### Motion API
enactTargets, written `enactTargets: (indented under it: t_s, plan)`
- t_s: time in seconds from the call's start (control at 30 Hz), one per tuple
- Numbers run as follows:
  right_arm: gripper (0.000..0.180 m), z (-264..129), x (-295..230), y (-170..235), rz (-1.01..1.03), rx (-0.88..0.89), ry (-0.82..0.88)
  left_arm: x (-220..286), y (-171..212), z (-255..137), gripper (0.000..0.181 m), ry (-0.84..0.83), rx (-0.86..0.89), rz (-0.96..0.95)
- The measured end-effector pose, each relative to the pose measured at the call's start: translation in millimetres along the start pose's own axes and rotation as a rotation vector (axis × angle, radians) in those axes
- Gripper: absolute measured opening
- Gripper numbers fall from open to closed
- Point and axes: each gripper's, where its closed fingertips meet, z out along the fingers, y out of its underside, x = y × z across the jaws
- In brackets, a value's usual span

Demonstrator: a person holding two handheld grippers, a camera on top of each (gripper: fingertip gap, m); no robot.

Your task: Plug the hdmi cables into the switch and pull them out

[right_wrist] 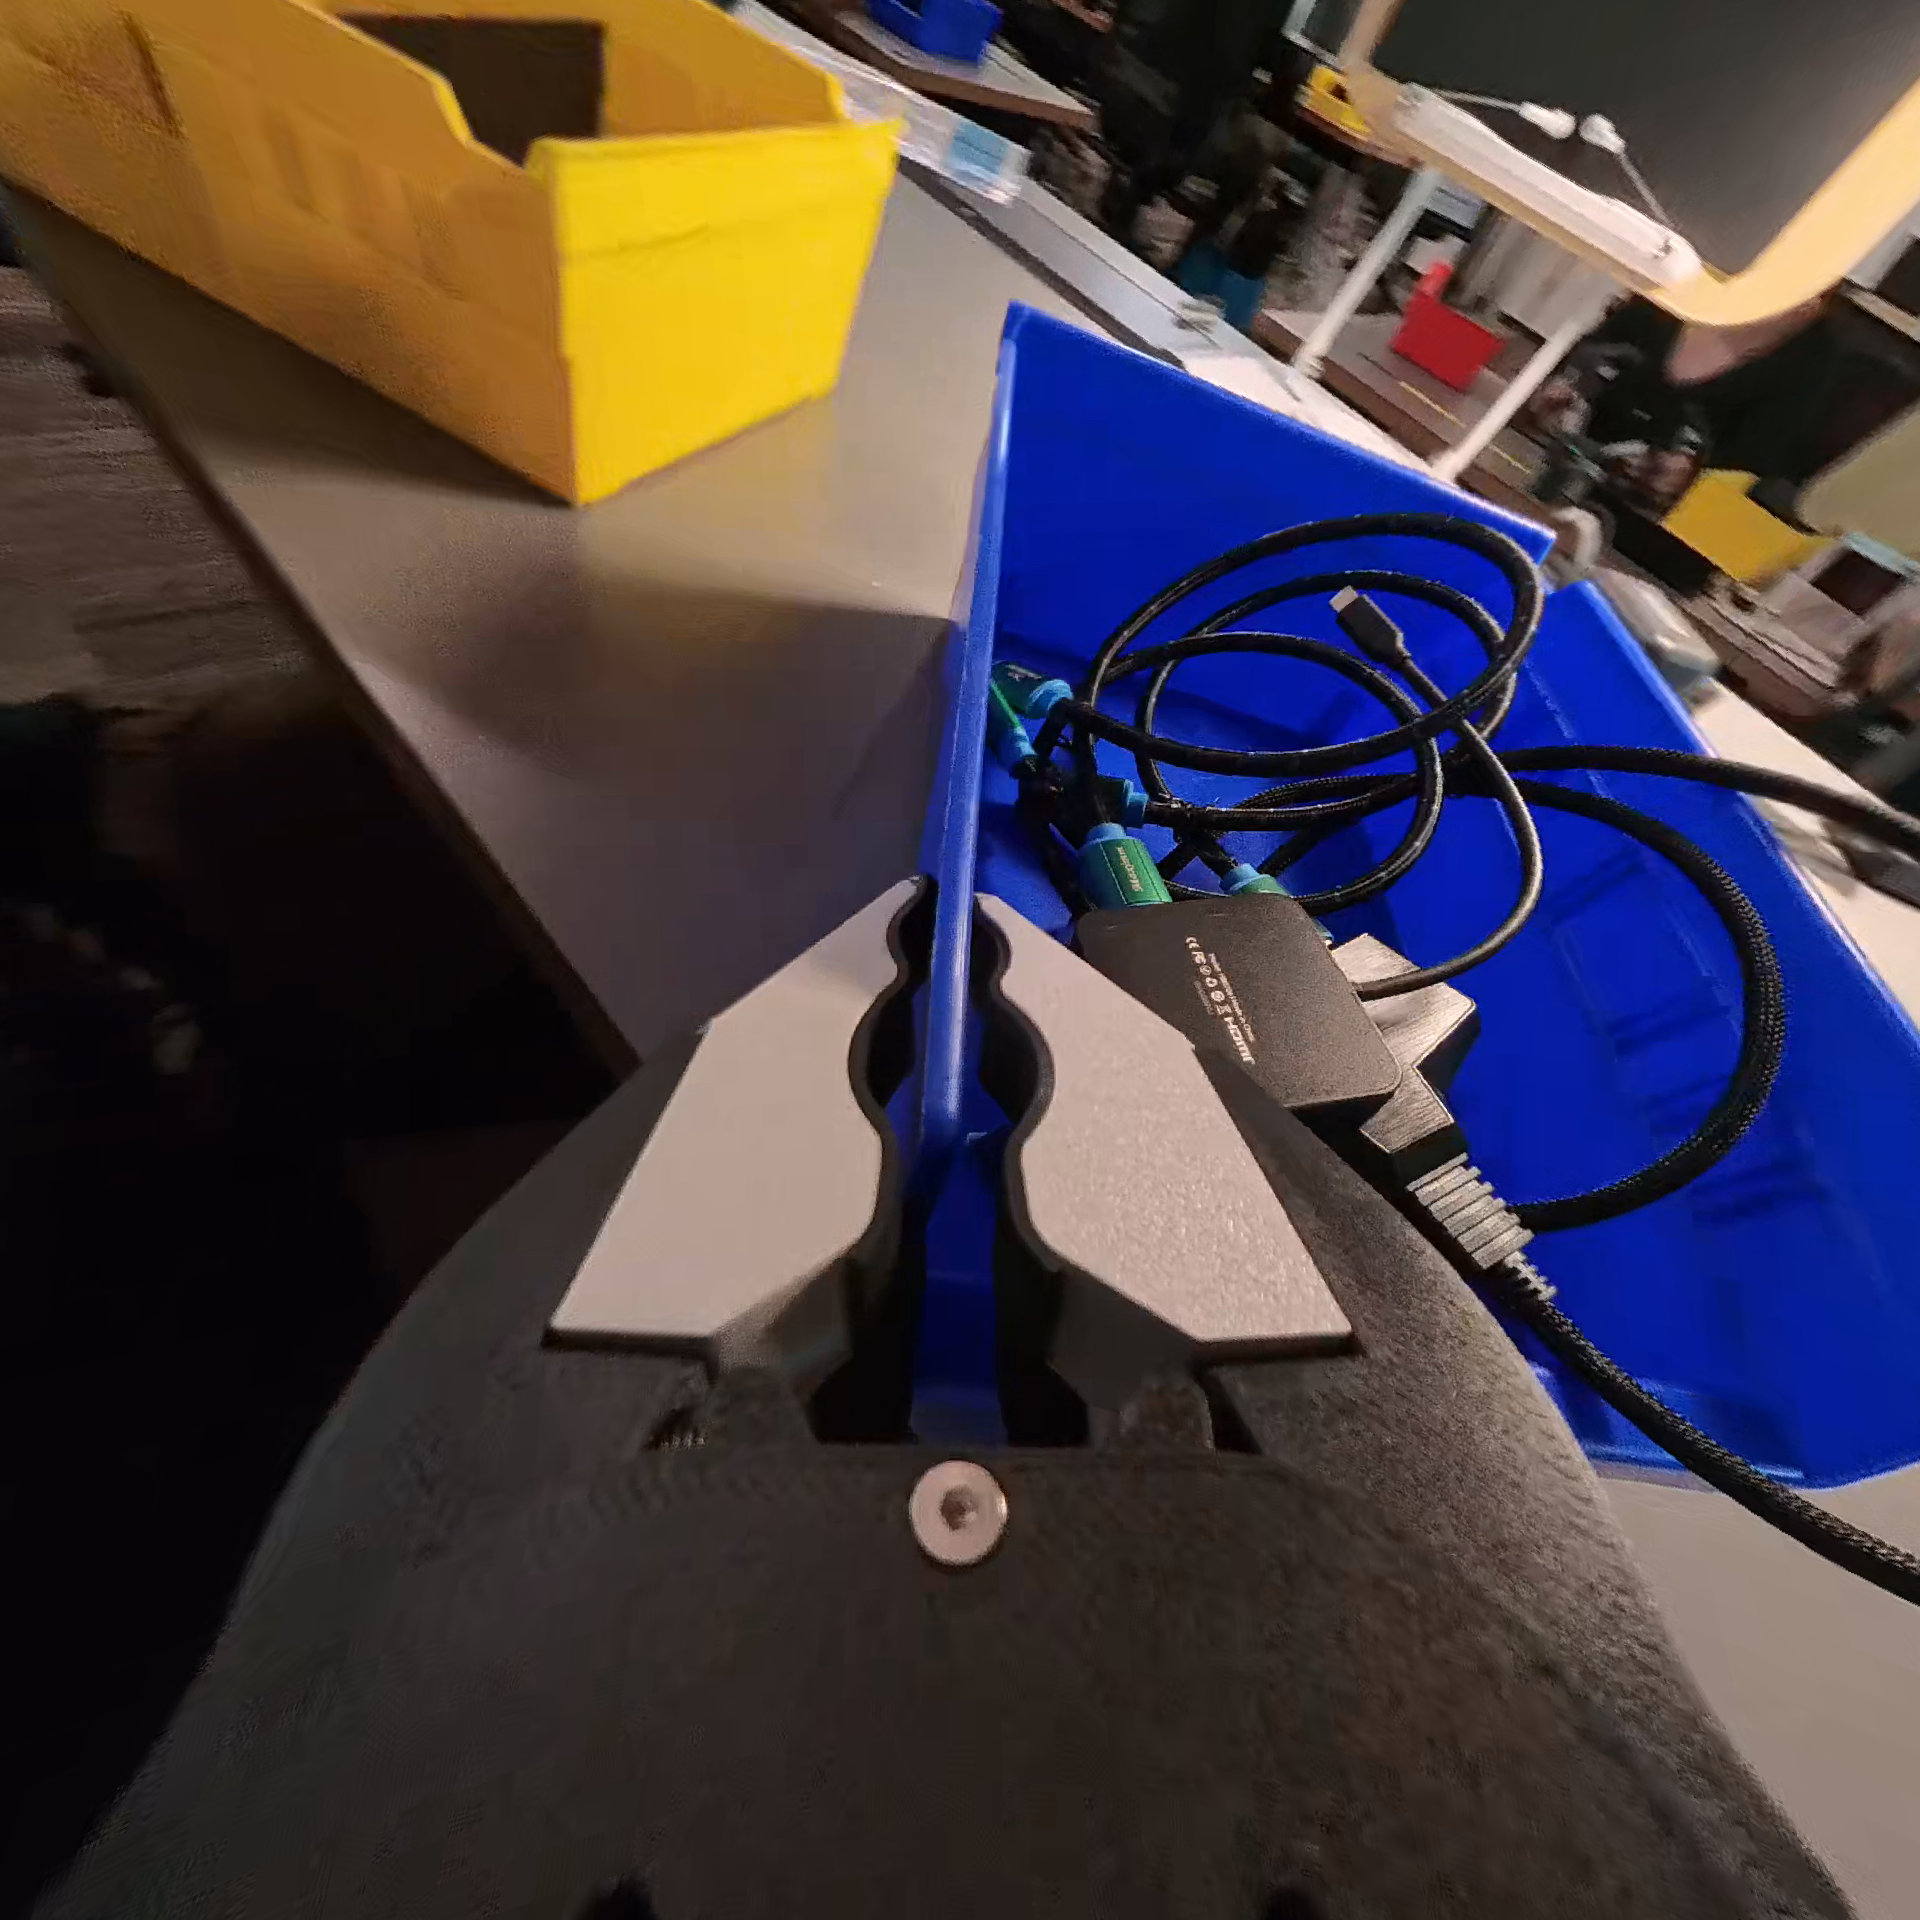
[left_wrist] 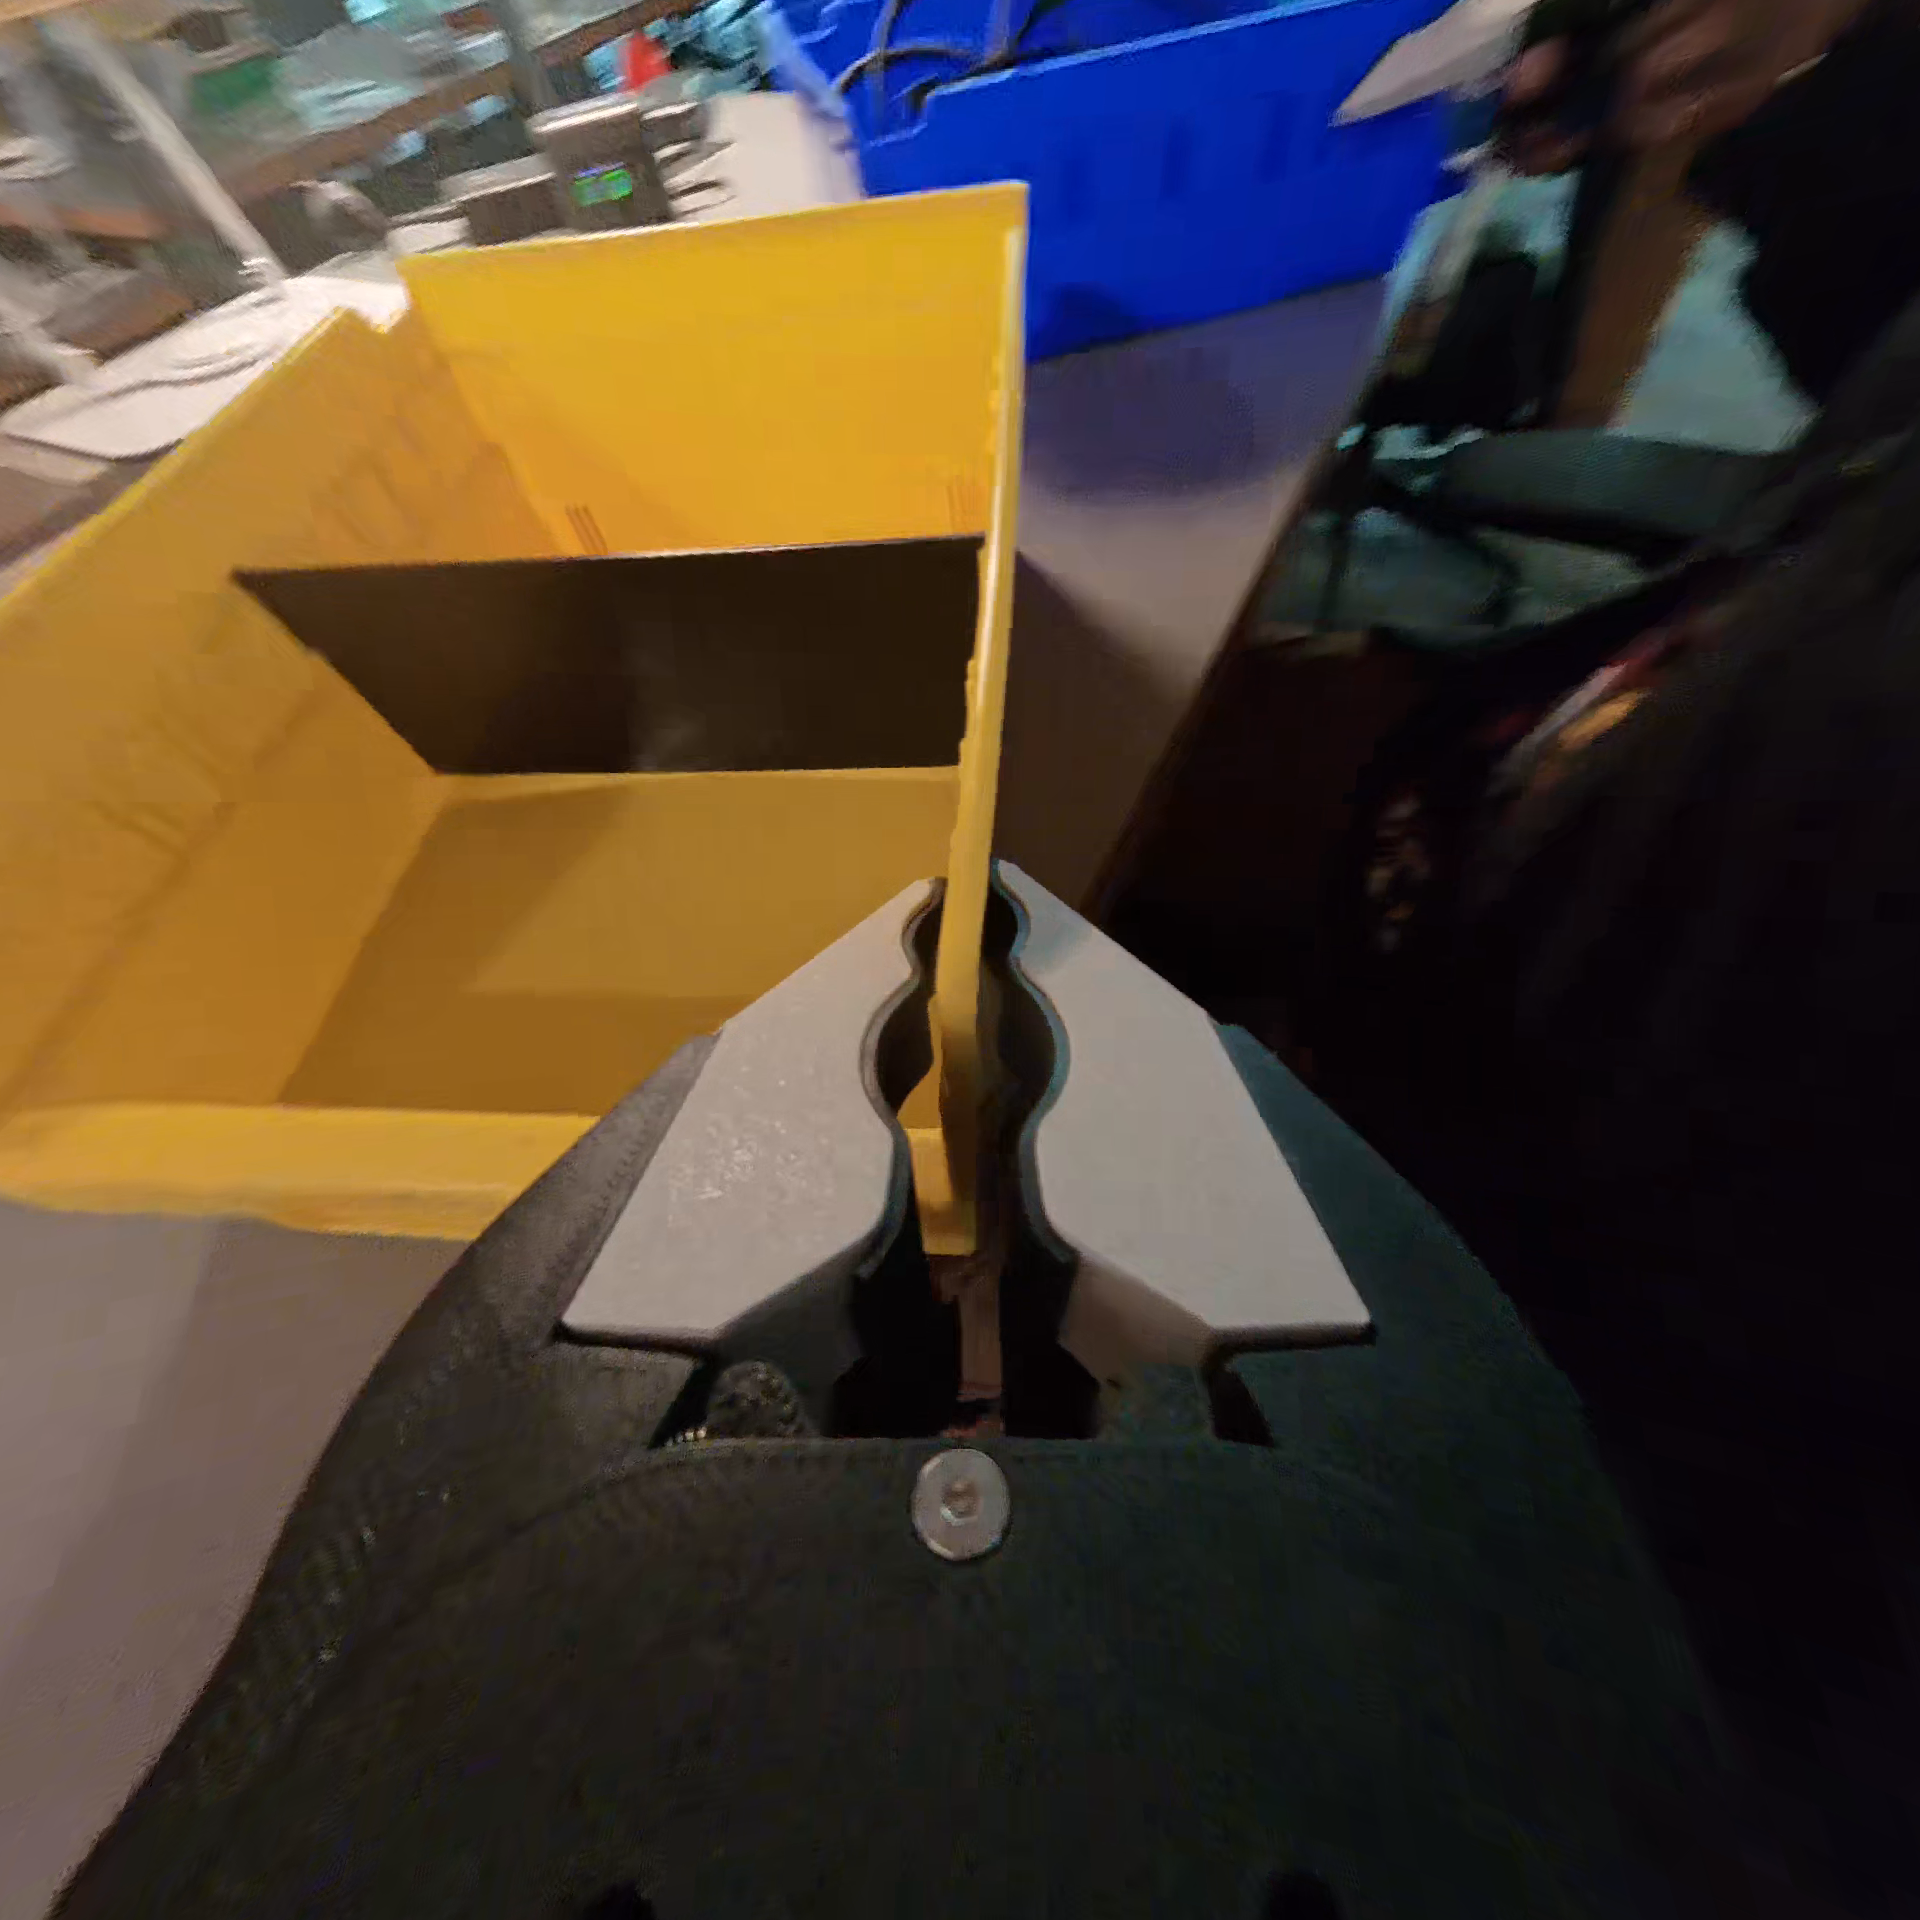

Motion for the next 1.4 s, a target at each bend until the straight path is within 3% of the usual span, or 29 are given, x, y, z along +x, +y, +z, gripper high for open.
enactTargets:
  t_s: [0.2, 0.37, 0.87, 0.97, 1.0, 1.13, 1.3, 1.4]
  plan:
    - [0.004, 15, -3, -7, -0.033, 0.049, -0.167, 41, -1, -22, 0.006, 0.272, 0.134, 0.013]
    - [0.005, 45, -1, -18, -0.048, 0.07, -0.27, 56, 0, -30, 0.005, 0.384, 0.162, 0.043]
    - [0.006, 175, -33, -80, -0.169, 0.156, -0.603, 59, -2, -26, 0.004, 0.469, 0.18, 0.08]
    - [0.009, 195, -31, -91, -0.16, 0.176, -0.568, 57, -5, -20, 0.004, 0.478, 0.18, 0.069]
    - [0.018, 199, -24, -94, -0.149, 0.182, -0.52, 57, -6, -17, 0.005, 0.478, 0.18, 0.064]
    - [0.041, 180, 9, -95, -0.058, 0.216, -0.365, 55, -13, -2, 0.005, 0.481, 0.181, 0.047]
    - [0.04, 128, 44, -81, 0.145, 0.223, -0.185, 60, -31, 36, 0.006, 0.52, 0.18, 0.036]
    - [0.048, 92, 54, -71, 0.262, 0.201, -0.122, 67, -44, 63, 0.03, 0.535, 0.165, 0.02]
